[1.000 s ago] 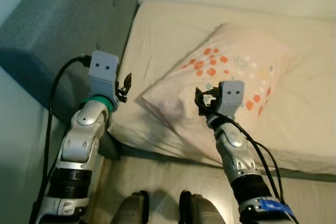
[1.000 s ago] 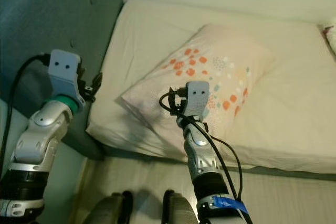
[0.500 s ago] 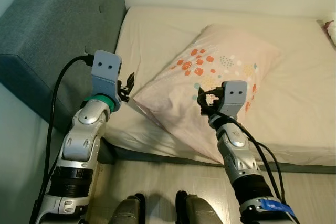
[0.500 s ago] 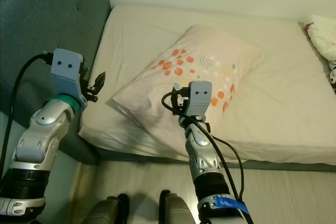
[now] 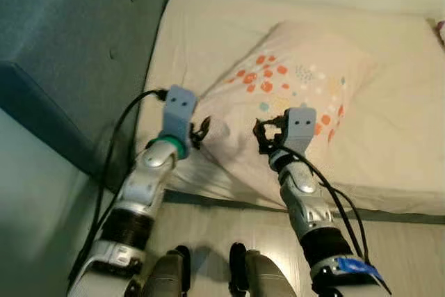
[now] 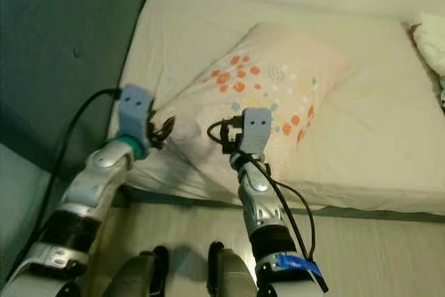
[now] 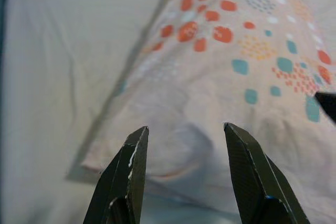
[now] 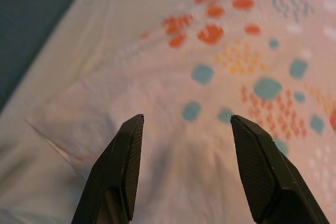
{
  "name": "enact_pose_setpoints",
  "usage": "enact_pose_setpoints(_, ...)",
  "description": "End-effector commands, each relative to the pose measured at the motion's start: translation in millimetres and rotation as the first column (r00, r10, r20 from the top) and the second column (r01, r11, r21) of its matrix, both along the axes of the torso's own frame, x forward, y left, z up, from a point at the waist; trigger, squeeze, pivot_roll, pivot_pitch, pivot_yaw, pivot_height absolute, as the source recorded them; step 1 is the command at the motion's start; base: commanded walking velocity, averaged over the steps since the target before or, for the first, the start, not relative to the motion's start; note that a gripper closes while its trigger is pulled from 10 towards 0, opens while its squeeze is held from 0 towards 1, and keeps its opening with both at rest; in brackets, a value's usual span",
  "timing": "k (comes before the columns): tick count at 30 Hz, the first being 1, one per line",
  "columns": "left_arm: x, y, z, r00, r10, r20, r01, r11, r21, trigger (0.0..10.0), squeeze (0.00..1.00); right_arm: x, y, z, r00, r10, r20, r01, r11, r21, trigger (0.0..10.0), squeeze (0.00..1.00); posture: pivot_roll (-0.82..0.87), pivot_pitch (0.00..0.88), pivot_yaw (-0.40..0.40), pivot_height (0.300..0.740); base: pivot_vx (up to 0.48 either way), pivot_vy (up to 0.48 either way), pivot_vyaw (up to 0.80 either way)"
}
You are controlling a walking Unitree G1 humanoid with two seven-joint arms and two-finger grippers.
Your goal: Clean up the room
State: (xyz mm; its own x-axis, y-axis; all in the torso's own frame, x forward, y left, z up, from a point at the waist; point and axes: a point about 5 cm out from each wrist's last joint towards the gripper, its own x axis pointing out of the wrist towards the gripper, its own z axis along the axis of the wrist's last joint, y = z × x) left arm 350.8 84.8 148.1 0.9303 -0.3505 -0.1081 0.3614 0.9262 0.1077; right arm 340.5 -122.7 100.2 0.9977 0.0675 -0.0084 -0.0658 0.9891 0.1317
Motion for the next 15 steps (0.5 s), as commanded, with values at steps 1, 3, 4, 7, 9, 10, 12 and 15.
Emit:
enact_pose_setpoints(1,-2.3,-1.6,-10,1.000,-0.001,-0.030,0.002,1.000,0.013,10.0,0.00,-5.9,-7.1,-15,0.998,-0.028,-0.064,0.029,1.000,0.004,10.0,0.00,-0.02,0.297,0.004,0.740,0.000,0.000,0.00)
enact_pose_setpoints(3,1.7,-5.3,-9,0.998,0.021,-0.053,-0.023,0.999,-0.036,10.0,0.00,-6.6,-12.9,-19,0.996,-0.045,-0.080,0.045,0.999,-0.007,10.0,0.28,-0.02,0.350,0.012,0.740,0.000,0.000,0.00)
enact_pose_setpoints(4,1.7,-5.3,-9,0.998,0.021,-0.053,-0.023,0.999,-0.036,10.0,0.00,-6.6,-12.9,-19,0.996,-0.045,-0.080,0.045,0.999,-0.007,10.0,0.28,-0.02,0.350,0.012,0.740,0.000,0.000,0.00)
enact_pose_setpoints(7,3.7,-11.5,-9,0.998,0.015,-0.060,-0.018,0.998,-0.054,10.0,1.00,-5.5,-18.7,-19,0.994,-0.064,-0.090,0.063,0.998,-0.013,10.0,1.00,-0.02,0.376,0.013,0.740,0.000,0.000,0.00)
enact_pose_setpoints(9,4.1,-18.9,-9,0.998,-0.004,-0.058,0.002,0.999,-0.045,10.0,1.00,-4.2,-27.9,-23,0.986,-0.110,-0.122,0.106,0.994,-0.041,10.0,1.00,-0.02,0.396,0.017,0.740,0.000,0.000,0.00)
enact_pose_setpoints(10,4.4,-20.8,-9,0.998,-0.007,-0.056,0.005,0.999,-0.042,10.0,1.00,-4.3,-31.1,-24,0.984,-0.127,-0.128,0.122,0.991,-0.046,10.0,1.00,-0.02,0.397,0.017,0.740,0.000,0.000,0.00)
enact_pose_setpoints(12,5.6,-21.5,-8,0.999,-0.003,-0.054,0.000,0.999,-0.044,10.0,1.00,-4.1,-32.7,-24,0.984,-0.129,-0.124,0.124,0.991,-0.046,10.0,1.00,-0.02,0.397,0.019,0.740,0.000,0.000,0.00)
enact_pose_setpoints(15,9.0,-15.3,0,0.999,0.026,-0.030,-0.028,0.998,-0.061,10.0,0.00,-1.7,-26.2,-8,0.998,-0.064,-0.015,0.063,0.997,-0.046,10.0,0.00,-0.02,0.388,0.020,0.740,0.000,0.000,0.00)
